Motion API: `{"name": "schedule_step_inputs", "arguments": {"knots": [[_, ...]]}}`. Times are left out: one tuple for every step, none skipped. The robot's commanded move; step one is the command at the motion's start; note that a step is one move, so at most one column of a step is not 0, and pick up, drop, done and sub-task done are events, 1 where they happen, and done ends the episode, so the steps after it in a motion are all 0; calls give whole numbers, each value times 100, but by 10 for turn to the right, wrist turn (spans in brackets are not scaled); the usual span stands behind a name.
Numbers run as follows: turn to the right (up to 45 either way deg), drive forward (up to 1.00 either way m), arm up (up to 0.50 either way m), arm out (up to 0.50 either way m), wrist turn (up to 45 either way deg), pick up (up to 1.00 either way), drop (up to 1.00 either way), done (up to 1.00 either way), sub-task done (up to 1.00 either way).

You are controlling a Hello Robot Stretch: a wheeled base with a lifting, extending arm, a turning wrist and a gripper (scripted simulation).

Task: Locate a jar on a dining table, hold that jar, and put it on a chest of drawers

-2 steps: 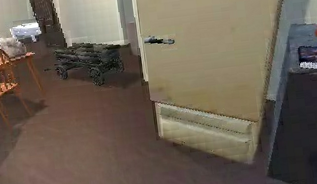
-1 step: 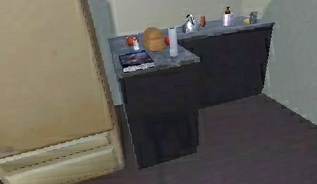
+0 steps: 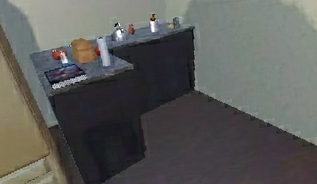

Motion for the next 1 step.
{"name": "schedule_step_inputs", "arguments": {"knots": [[450,0,0,0,0,0,0,0,0]]}}
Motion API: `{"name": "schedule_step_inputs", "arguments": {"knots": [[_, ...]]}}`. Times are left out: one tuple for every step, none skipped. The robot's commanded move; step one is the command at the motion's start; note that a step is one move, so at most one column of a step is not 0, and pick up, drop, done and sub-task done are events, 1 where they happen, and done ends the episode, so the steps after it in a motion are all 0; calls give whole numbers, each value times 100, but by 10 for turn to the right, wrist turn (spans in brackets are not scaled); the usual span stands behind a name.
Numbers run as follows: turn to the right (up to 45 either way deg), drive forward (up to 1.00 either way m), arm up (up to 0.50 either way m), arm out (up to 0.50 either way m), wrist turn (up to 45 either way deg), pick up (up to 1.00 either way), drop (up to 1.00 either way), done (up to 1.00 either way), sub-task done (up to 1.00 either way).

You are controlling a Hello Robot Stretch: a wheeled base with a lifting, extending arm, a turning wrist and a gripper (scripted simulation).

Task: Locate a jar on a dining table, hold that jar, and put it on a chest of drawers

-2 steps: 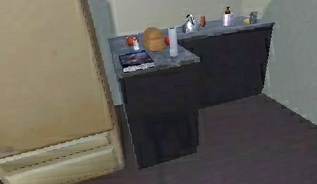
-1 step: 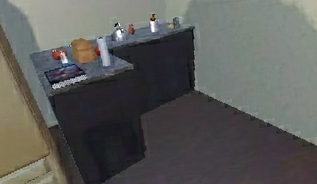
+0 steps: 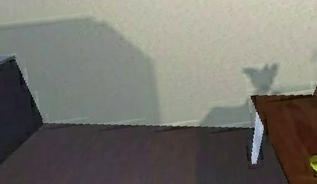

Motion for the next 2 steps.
{"name": "schedule_step_inputs", "arguments": {"knots": [[120,0,0,0,0,0,0,0,0],[0,45,0,0,0,0,0,0,0]]}}
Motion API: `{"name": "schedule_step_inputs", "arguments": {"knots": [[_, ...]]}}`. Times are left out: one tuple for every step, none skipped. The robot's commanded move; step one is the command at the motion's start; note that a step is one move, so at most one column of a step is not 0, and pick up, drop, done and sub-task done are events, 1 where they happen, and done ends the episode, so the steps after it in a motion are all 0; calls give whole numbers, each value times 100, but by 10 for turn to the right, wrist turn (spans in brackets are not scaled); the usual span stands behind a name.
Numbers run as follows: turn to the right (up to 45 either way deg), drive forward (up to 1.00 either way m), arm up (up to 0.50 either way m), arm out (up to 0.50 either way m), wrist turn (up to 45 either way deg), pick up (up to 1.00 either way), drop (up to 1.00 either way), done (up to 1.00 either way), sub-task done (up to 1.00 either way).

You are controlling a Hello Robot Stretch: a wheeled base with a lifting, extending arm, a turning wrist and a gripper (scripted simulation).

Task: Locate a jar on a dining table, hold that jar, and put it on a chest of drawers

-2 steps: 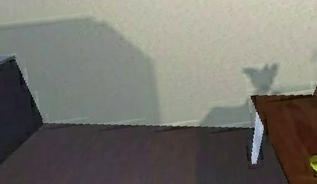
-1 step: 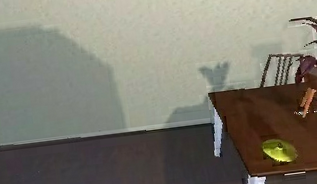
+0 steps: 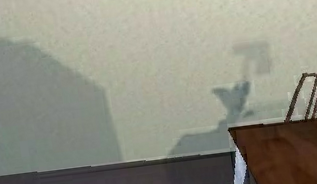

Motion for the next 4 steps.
{"name": "schedule_step_inputs", "arguments": {"knots": [[-270,0,0,0,0,0,0,0,0],[0,0,50,0,0,0,0,0,0],[0,0,24,0,0,0,0,0,0],[0,0,0,24,0,0,0,0,0]]}}
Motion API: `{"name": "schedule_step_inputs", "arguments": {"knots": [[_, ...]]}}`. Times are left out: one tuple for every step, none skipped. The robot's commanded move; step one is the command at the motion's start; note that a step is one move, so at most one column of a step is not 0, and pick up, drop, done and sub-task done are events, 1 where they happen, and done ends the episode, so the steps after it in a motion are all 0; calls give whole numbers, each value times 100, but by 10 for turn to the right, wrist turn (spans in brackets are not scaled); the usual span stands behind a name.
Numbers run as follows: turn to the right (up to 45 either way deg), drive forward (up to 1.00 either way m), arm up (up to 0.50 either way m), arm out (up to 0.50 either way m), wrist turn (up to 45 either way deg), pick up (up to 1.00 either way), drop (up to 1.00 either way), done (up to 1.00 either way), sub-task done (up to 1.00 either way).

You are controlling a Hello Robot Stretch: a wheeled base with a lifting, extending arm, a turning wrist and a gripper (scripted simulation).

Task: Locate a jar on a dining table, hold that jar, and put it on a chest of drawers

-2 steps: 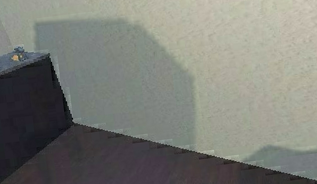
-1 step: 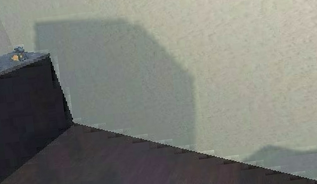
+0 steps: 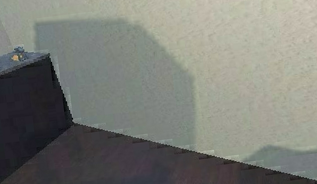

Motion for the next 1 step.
{"name": "schedule_step_inputs", "arguments": {"knots": [[0,0,0,0,450,0,0,0,0]]}}
